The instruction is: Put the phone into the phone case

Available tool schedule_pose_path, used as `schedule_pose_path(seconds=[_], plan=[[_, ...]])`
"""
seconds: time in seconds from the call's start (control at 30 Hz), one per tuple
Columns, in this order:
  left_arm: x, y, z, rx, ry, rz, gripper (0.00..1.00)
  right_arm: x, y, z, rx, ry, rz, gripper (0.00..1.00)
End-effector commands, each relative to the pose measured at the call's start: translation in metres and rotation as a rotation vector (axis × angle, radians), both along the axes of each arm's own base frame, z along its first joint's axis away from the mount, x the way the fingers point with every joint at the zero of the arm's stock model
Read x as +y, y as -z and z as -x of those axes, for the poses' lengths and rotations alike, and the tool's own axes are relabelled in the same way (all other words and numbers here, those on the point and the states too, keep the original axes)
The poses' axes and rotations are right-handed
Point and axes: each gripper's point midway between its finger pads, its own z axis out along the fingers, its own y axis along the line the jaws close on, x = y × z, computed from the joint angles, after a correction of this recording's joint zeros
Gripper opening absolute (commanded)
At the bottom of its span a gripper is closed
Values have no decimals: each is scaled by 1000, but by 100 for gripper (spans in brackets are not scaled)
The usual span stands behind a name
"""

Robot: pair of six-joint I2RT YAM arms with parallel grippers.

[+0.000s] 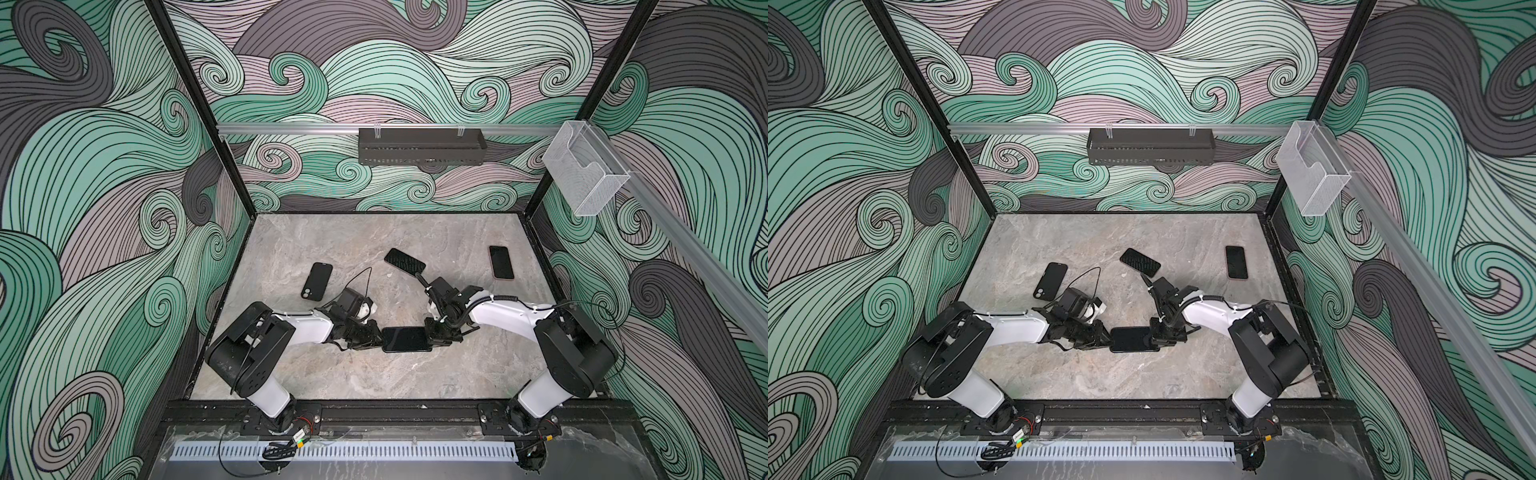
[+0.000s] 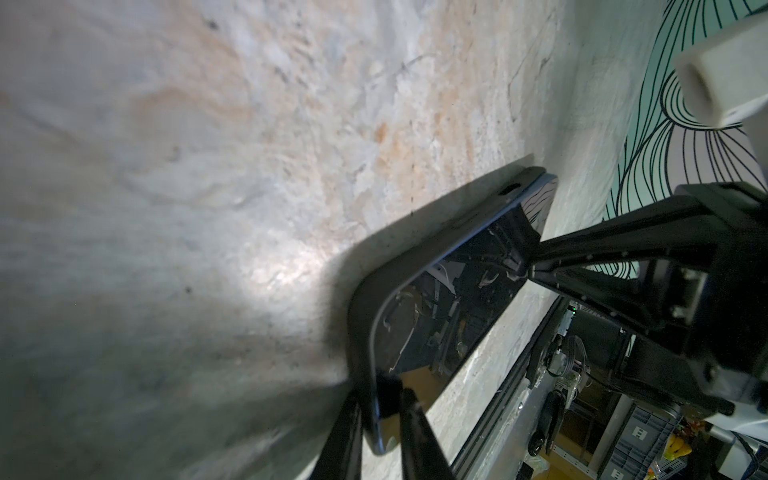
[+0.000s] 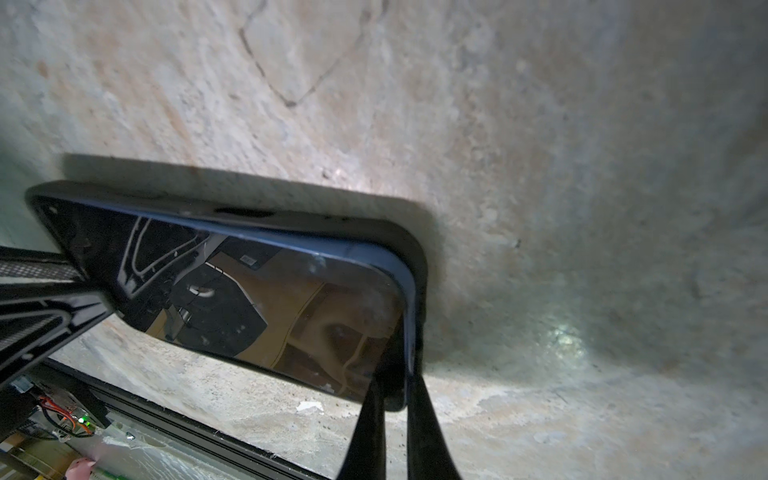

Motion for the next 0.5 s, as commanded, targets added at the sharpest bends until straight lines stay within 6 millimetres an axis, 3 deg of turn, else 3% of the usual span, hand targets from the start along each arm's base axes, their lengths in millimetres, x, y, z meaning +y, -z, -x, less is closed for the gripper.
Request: schedule_pose_path(seconds=[0.0,0.47], plan=[[13,25,7,7,-14,-121,21,-5,114,45,17,-129,95,2],[25,25,9,6,-37,-184,22,-4,53,25,-28,-143,91,8]])
